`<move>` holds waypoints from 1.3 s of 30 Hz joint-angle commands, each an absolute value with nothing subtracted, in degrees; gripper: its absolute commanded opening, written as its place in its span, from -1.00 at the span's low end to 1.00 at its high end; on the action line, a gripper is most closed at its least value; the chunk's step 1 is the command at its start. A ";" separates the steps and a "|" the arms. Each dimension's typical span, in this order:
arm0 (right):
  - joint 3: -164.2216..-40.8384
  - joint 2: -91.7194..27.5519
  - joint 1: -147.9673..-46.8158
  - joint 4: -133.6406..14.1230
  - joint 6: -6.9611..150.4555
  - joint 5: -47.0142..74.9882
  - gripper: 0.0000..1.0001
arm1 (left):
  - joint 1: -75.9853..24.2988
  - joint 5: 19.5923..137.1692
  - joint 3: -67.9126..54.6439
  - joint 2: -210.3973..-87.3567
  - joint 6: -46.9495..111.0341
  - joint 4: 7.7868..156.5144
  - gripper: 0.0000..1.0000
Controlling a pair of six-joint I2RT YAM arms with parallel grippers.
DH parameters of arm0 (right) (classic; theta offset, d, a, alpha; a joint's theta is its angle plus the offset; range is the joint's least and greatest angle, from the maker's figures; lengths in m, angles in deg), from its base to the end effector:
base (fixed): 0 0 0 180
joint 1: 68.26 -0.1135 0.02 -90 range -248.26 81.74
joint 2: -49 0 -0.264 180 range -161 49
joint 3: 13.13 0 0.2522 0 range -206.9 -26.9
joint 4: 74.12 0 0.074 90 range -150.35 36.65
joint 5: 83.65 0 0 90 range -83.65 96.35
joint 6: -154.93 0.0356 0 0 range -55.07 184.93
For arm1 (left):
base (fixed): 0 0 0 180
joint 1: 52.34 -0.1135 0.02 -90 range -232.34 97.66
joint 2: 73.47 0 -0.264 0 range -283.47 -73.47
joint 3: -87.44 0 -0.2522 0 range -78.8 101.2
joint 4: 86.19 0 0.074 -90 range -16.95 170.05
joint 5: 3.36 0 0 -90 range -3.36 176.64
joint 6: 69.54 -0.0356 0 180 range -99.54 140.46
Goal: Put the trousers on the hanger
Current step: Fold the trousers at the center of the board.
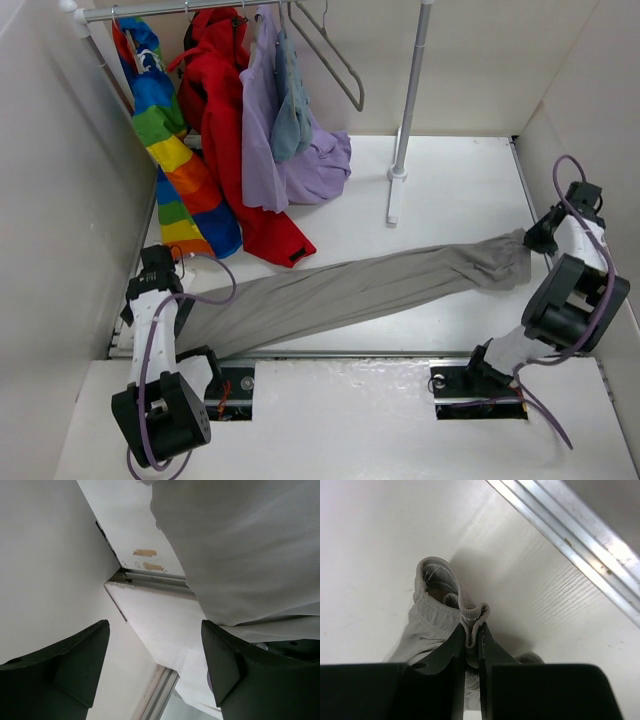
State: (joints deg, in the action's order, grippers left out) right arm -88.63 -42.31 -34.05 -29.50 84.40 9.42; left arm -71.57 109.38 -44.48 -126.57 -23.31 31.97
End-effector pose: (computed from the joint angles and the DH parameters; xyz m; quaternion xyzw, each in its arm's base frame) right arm 0.2680 -0.1799 0.2134 0.4303 0.8655 -0.0070 0.2563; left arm 0.1415 0.0639 0.2043 0.1655 0.9469 0.2674 0.0667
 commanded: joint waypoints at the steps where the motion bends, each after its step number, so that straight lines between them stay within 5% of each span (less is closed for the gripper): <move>1: -95.87 -34.60 -40.99 -29.07 84.36 0.30 -1.00 | -71.68 105.63 -41.54 -126.47 -24.19 33.64 0.42; 16: -99.58 -40.13 -41.37 -27.14 82.33 3.53 -1.00 | -70.54 105.71 -43.74 -125.94 -24.71 35.40 0.42; 28: -118.29 -28.53 -44.44 -20.01 79.79 -15.07 -1.00 | -65.53 92.46 -38.39 -130.24 -19.80 37.51 0.42; 35: -127.00 -28.00 -56.21 -16.77 75.66 -31.41 -1.00 | -57.71 81.66 -31.62 -139.03 -11.54 36.99 0.42; 39: -128.23 -27.20 -71.28 -15.09 75.04 -37.92 -1.00 | -50.70 76.89 -30.38 -142.20 -8.81 37.50 0.42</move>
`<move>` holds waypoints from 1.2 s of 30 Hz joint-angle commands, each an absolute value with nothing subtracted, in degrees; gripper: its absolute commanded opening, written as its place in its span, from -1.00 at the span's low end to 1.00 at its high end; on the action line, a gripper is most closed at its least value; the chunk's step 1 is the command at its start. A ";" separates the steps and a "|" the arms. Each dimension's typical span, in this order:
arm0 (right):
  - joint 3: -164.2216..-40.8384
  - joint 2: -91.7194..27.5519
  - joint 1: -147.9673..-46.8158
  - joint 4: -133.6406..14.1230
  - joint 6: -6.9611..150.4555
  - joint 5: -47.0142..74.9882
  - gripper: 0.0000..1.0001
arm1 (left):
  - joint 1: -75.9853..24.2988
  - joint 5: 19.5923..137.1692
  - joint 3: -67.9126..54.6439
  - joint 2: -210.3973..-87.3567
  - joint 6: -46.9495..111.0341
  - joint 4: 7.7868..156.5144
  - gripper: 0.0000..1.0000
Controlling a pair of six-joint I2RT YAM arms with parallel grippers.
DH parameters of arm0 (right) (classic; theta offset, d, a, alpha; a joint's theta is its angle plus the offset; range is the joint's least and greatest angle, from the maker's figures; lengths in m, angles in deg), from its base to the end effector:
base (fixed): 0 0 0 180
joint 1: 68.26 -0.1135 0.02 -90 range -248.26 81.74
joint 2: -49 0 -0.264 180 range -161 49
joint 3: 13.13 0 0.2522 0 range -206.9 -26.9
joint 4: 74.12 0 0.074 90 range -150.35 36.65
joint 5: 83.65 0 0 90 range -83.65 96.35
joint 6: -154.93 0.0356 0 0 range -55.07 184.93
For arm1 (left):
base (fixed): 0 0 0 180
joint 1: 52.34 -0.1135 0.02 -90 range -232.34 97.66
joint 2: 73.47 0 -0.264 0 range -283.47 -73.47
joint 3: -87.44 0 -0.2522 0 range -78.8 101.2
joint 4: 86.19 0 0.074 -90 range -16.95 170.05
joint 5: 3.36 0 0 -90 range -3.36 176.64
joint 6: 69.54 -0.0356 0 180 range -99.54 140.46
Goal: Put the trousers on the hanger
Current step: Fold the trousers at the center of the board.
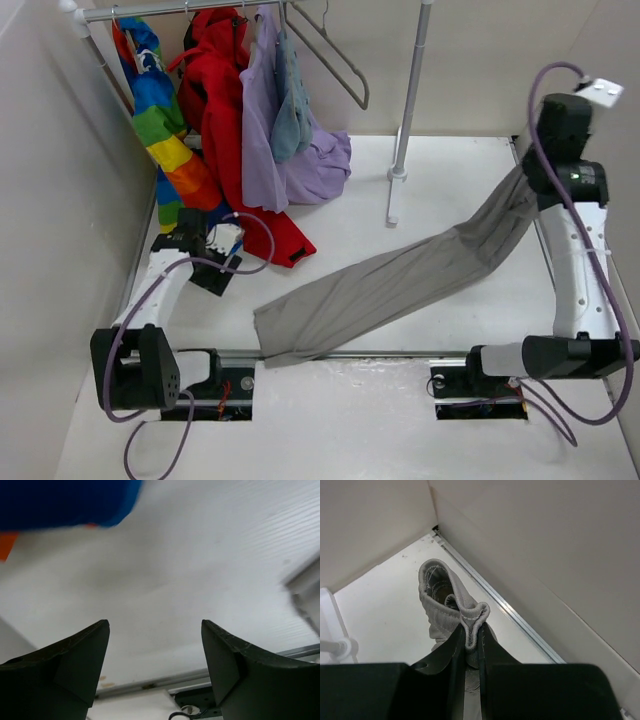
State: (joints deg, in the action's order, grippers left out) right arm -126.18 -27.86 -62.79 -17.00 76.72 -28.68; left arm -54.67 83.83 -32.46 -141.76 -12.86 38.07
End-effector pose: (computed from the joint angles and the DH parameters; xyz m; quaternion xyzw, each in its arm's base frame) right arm 0.2567 -0.0451 0.4827 0.2866 0.7511 -0.2177 0.5535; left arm 0.2200 0.0072 0.2244 0.2655 0.9371 0.0463 0.2220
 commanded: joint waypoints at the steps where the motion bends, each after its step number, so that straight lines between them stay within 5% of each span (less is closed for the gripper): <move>1: -126.41 -26.42 -74.99 -14.57 75.65 -39.43 -1.00 | -49.28 76.89 -30.38 -142.20 -7.93 37.51 0.42; 6: -119.81 -24.57 -98.02 -8.34 90.39 -46.73 -1.00 | -42.33 76.97 -30.90 -140.97 -6.26 38.74 0.42; 15: -118.72 -35.45 -134.25 -4.88 112.82 -40.59 -1.00 | -39.51 85.68 -33.98 -140.36 -5.64 40.06 0.42; 22: -120.95 -48.29 -143.23 -13.47 109.94 -31.99 -1.00 | -43.98 90.15 -33.89 -143.51 -3.88 41.20 0.45; 36: -119.54 -58.04 -144.91 -28.27 98.61 -17.57 -1.00 | -47.68 90.16 -31.00 -146.60 -2.13 41.73 0.45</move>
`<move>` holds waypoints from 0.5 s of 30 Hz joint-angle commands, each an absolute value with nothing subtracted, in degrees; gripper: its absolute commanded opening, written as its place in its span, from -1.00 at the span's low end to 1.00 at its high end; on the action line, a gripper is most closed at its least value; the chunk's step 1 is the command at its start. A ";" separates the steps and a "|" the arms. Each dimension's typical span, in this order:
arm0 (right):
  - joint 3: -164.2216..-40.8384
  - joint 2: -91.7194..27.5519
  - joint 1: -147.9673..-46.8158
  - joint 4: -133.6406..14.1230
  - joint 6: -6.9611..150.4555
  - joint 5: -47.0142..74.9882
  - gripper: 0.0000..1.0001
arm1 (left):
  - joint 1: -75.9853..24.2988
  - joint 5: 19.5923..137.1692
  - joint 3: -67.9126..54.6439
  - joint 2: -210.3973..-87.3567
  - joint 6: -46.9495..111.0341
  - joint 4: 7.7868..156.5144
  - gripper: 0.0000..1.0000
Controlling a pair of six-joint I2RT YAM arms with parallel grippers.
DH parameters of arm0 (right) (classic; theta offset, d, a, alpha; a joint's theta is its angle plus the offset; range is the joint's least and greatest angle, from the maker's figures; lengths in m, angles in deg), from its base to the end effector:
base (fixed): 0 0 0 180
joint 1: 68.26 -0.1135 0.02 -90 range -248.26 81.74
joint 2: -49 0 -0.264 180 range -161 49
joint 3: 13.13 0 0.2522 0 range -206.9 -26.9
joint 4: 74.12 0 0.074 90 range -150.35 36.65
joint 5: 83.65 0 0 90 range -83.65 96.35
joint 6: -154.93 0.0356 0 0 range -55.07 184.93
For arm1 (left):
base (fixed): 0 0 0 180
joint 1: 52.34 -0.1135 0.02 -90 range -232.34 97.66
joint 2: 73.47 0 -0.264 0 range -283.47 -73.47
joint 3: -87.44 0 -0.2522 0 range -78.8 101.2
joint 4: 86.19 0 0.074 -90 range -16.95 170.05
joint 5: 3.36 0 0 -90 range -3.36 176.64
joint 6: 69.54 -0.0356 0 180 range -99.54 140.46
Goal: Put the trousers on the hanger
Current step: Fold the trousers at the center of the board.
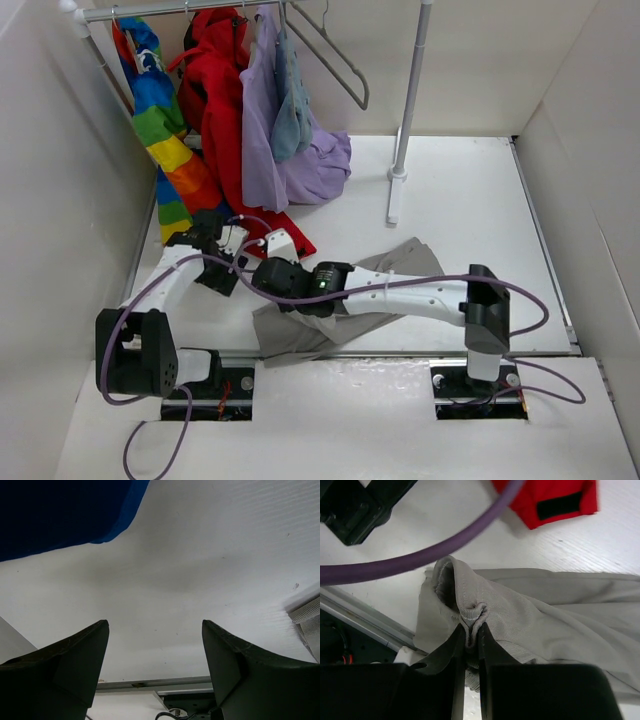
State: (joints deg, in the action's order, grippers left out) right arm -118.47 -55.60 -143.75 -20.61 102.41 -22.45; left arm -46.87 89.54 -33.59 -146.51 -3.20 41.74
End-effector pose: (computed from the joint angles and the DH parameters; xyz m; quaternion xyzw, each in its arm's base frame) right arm 0.1174 0.3852 0.2885 -0.2239 0.8937 0.1276 0.3672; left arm 0.2311 -0.0203 0.2045 0.2409 0.9480 0.0571 0.2001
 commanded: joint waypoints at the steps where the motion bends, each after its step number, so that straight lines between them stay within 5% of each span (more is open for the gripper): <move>1: -119.53 -58.92 -145.43 -29.06 97.81 -16.52 -0.88 | -47.68 90.16 -30.99 -146.60 -2.13 41.73 0.45; 2: -119.53 -59.98 -145.43 -29.85 96.59 -13.98 -0.70 | -47.68 90.68 -30.99 -147.12 -2.13 42.25 0.45; 3: -118.92 -61.03 -146.22 -30.73 95.18 -12.56 -0.20 | -48.38 90.68 -30.47 -147.12 -2.13 42.25 0.45; 7: -120.14 -64.91 -149.47 -31.53 89.12 -10.79 0.62 | -49.44 90.69 -29.15 -147.74 -2.65 42.25 0.45; 15: -112.88 -50.55 -156.42 -36.87 77.15 -15.71 0.76 | -49.44 84.02 -25.37 -143.26 -9.76 38.22 0.45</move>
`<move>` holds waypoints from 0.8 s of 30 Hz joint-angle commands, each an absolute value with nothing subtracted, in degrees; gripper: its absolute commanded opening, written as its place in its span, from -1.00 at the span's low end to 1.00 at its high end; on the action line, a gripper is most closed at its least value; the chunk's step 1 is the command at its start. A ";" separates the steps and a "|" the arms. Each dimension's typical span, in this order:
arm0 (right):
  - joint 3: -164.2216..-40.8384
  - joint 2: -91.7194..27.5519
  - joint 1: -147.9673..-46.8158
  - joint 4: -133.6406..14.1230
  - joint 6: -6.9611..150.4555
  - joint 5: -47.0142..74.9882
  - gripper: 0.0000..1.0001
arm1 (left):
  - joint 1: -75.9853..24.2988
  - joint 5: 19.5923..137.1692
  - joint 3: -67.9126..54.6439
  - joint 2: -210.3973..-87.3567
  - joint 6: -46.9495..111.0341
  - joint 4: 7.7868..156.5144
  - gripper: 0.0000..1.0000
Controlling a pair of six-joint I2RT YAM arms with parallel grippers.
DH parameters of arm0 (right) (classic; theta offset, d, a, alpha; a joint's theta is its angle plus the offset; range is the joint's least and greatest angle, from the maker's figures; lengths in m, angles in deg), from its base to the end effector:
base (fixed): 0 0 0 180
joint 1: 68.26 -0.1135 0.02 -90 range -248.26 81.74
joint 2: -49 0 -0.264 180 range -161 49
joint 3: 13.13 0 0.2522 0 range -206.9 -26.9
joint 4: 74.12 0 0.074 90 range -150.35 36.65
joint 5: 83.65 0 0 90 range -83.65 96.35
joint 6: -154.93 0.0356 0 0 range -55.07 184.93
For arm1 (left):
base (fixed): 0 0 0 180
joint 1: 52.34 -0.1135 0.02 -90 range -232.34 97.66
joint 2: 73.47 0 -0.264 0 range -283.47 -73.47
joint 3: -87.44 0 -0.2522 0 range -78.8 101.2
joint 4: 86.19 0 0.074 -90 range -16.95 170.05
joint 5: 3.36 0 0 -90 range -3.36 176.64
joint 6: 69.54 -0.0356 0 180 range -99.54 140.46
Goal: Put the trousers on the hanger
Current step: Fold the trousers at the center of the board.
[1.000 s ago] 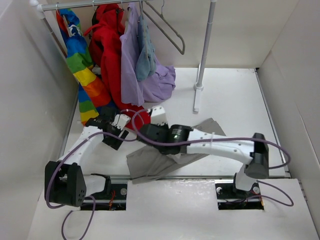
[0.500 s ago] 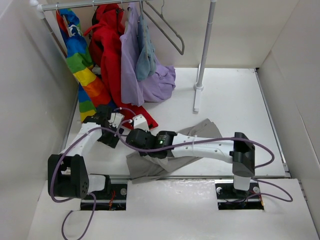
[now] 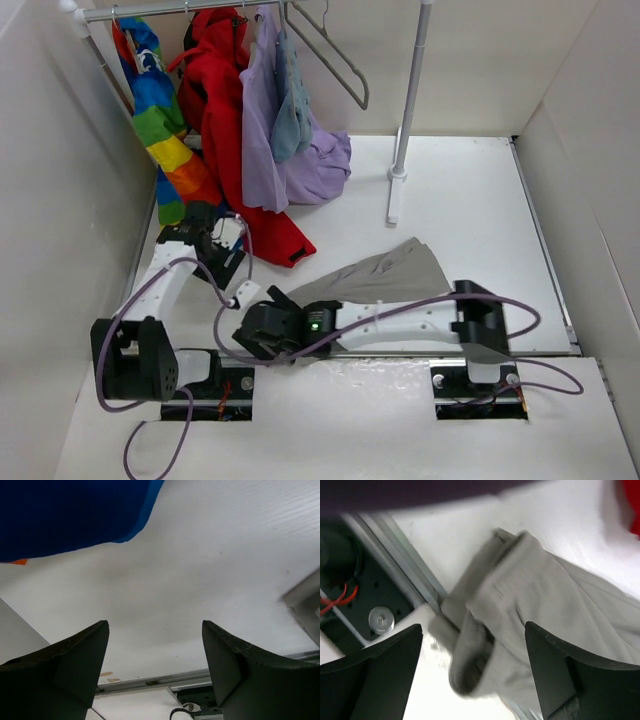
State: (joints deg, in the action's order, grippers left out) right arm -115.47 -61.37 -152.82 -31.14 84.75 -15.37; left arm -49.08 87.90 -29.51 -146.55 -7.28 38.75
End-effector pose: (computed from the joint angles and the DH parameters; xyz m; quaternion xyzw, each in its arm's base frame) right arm 0.0538 0.4258 0.2425 -0.4425 0.8156 0.1501 0.3412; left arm 0.2373 -0.0127 0.2228 0.2586 0.9415 0.0562 0.2085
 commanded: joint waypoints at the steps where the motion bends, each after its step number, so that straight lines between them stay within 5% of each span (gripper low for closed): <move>1: -110.16 -47.36 -156.42 -38.37 78.11 -16.85 0.76 | -49.44 81.31 -24.32 -141.52 -10.99 36.64 0.45; 4: -99.43 -34.70 -153.71 -42.07 81.79 -16.86 0.83 | -46.47 77.87 -22.82 -138.87 -15.03 33.31 0.45; 9: -89.40 -25.28 -132.12 -30.31 90.86 -12.92 0.96 | -36.28 71.27 -18.78 -133.59 -18.47 27.41 0.47; 16: -83.68 -28.08 -94.35 -28.36 86.21 4.24 0.99 | -19.16 75.64 -18.16 -136.31 -21.72 20.38 0.51; 24: -85.61 -42.30 -77.41 -32.40 81.82 10.56 0.99 | -4.20 79.44 -20.35 -143.24 -16.55 29.32 0.77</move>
State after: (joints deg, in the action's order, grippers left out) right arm -83.49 -38.94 -79.31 -30.05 84.55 5.37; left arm -8.40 78.78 -19.45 -140.23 -19.59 25.81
